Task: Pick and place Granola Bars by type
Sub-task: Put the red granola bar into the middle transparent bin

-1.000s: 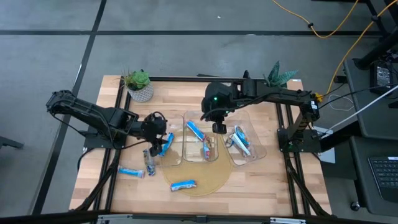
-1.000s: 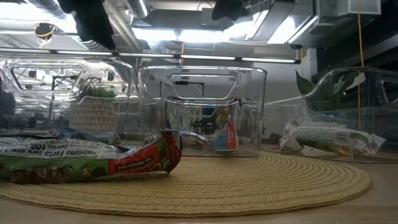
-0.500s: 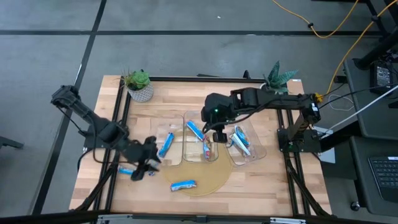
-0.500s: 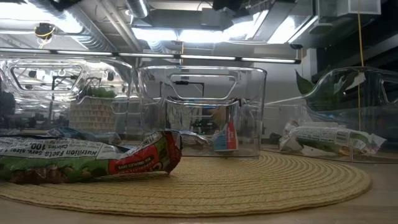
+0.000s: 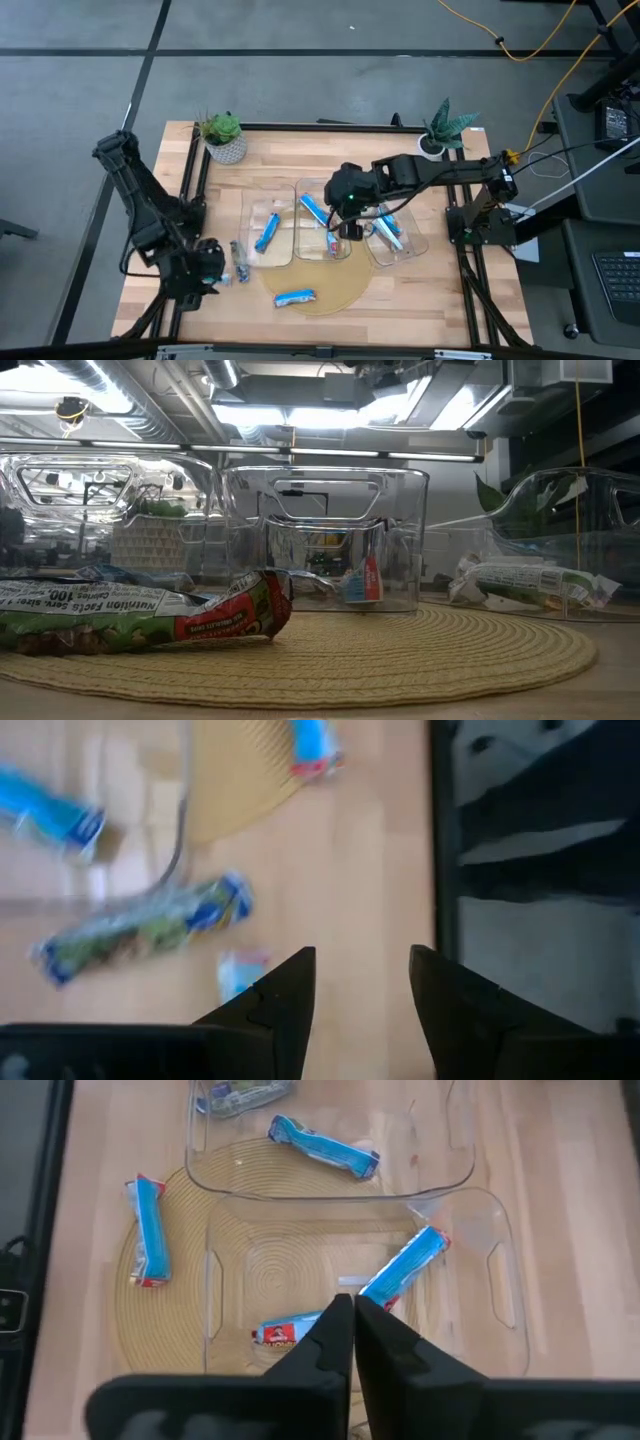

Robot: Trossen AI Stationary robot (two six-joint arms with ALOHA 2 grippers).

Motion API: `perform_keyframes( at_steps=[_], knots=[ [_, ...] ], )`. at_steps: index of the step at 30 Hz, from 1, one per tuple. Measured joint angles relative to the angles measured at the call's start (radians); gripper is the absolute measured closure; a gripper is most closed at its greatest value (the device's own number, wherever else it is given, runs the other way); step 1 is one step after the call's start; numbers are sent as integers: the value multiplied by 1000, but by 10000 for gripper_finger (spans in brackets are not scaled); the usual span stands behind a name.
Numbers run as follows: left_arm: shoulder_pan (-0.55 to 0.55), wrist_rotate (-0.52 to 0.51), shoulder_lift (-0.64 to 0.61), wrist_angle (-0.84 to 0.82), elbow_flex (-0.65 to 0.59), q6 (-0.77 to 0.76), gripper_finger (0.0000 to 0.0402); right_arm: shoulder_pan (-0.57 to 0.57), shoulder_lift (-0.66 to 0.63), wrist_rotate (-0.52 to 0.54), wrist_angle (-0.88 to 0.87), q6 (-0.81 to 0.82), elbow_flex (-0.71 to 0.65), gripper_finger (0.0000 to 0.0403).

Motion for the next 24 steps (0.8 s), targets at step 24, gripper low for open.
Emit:
perform_keyframes(
  at_steps=[24],
  knots=[
    [-118,11,106,297,-390,-482,122,24,0,42,0,50,0,387]
  ],
)
